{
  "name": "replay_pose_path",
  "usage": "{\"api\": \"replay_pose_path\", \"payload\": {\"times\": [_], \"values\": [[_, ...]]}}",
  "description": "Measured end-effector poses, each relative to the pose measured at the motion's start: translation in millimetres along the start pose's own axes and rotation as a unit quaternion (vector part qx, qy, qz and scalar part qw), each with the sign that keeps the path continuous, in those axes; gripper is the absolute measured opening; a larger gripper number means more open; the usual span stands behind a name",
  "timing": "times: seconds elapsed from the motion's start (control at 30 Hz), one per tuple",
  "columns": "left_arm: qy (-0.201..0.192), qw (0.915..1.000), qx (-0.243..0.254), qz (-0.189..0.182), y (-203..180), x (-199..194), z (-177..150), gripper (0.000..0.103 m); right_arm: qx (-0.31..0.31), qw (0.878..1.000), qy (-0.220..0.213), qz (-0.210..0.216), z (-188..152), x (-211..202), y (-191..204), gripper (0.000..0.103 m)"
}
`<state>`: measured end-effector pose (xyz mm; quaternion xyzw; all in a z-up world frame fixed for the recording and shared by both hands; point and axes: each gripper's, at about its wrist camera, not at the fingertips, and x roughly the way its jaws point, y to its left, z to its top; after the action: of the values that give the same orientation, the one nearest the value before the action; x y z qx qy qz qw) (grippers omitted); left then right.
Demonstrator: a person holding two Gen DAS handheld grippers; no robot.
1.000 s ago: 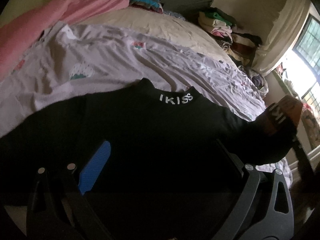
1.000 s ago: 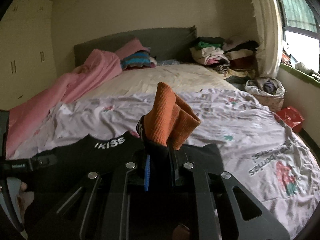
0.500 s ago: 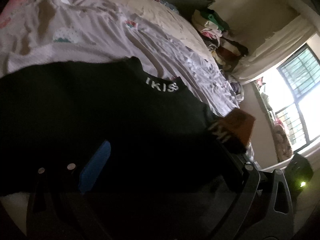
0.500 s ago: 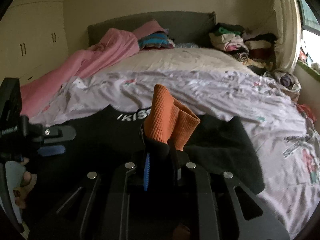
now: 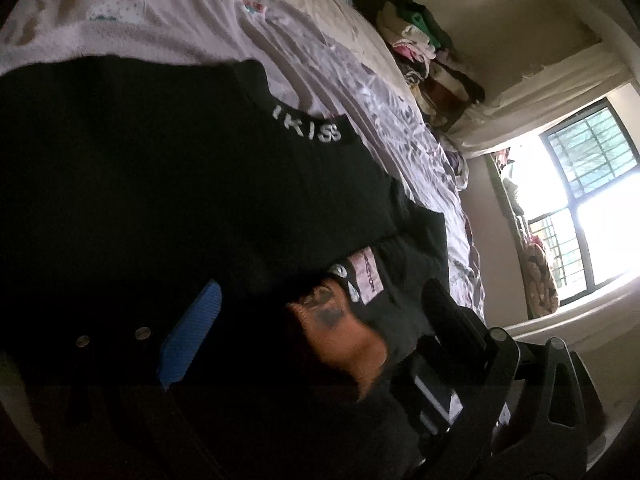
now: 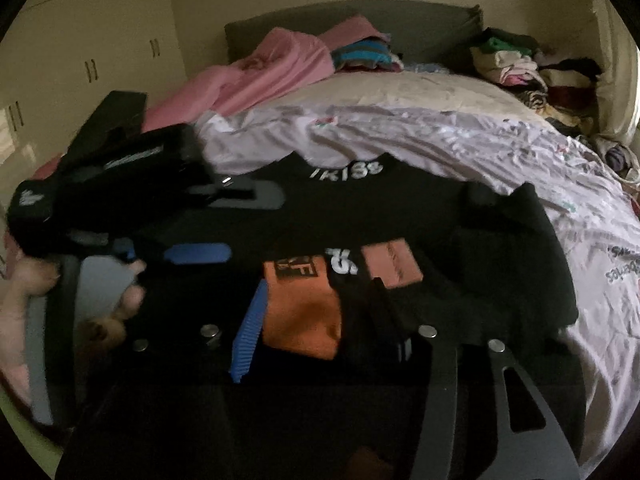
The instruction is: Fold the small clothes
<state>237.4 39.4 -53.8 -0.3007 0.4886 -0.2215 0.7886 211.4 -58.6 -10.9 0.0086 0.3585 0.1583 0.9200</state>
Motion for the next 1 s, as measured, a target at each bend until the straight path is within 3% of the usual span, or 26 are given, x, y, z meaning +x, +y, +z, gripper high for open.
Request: {"api": "replay_pose_path", "payload": {"times": [0.17, 0.27, 0.37, 0.47, 0.53, 0.63, 0.67, 1.0], "values": [[0.032, 0.9994, 0.010, 0.011, -4.8, 17.9, -12.2, 0.094, -0.005, 1.000, 0.001, -0.016, -8.3, -15.8, -7.8, 0.053], [0.029, 0.9987, 0.026, 0.031, -10.8, 24.3, -17.7, 0.093, 0.011, 0.999, -0.009, -0.036, -8.6, -25.7, -24.3, 0.054], [0.023, 0.9977, 0.049, 0.040, -20.3, 28.2, -21.9, 0.069, 0.029, 0.998, -0.018, -0.059, -8.0, -33.7, -43.8, 0.054], [0.021, 0.9950, 0.078, 0.059, -29.5, 33.2, -24.5, 0.058, 0.048, 0.996, -0.023, -0.077, -8.0, -38.7, -62.1, 0.054], [0.024, 0.9946, 0.086, 0.052, -33.8, 36.0, -27.0, 0.032, 0.059, 0.994, -0.025, -0.086, -8.3, -41.9, -72.5, 0.054], [0.012, 0.9905, 0.120, 0.065, -45.9, 38.7, -32.2, 0.006, 0.069, 0.992, -0.027, -0.099, -7.7, -43.5, -82.3, 0.054], [0.006, 0.9884, 0.134, 0.071, -50.3, 37.9, -33.2, 0.002, 0.075, 0.992, -0.028, -0.102, -7.4, -44.3, -86.7, 0.054], [-0.095, 0.9811, 0.166, 0.028, -78.2, -36.7, -16.5, 0.000, 0.078, 0.990, -0.038, -0.114, -3.8, -48.4, -91.3, 0.054]]}}
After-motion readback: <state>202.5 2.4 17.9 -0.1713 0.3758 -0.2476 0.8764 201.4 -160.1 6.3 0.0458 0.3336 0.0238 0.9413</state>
